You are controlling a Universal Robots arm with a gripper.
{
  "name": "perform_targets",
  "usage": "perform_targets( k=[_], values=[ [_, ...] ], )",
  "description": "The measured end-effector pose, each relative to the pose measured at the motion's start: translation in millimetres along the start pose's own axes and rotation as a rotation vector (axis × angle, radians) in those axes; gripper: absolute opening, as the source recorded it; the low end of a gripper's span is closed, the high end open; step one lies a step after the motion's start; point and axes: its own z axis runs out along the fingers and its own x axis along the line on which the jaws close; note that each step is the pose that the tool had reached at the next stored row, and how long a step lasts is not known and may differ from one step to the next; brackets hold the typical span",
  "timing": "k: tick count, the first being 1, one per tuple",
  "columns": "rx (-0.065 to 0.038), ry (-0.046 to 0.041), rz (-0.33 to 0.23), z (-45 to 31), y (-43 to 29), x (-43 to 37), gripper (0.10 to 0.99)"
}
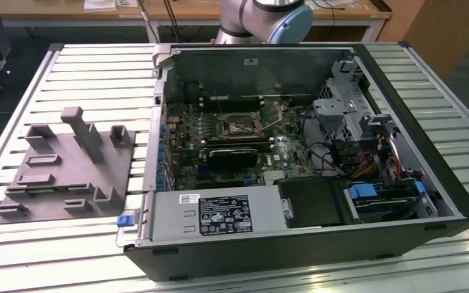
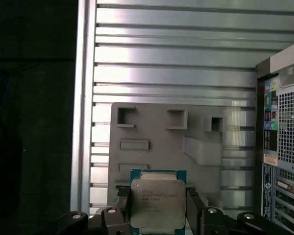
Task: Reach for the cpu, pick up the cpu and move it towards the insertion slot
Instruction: 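Pick up the cpu and move it towards the insertion slot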
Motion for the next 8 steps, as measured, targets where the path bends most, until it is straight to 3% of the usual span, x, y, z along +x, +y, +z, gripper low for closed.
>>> perform_targets(
  k=[8],
  values=[
    [0.0, 0.0, 0.0, 0.3, -0.2, -22.0, 0.541]
  ],
)
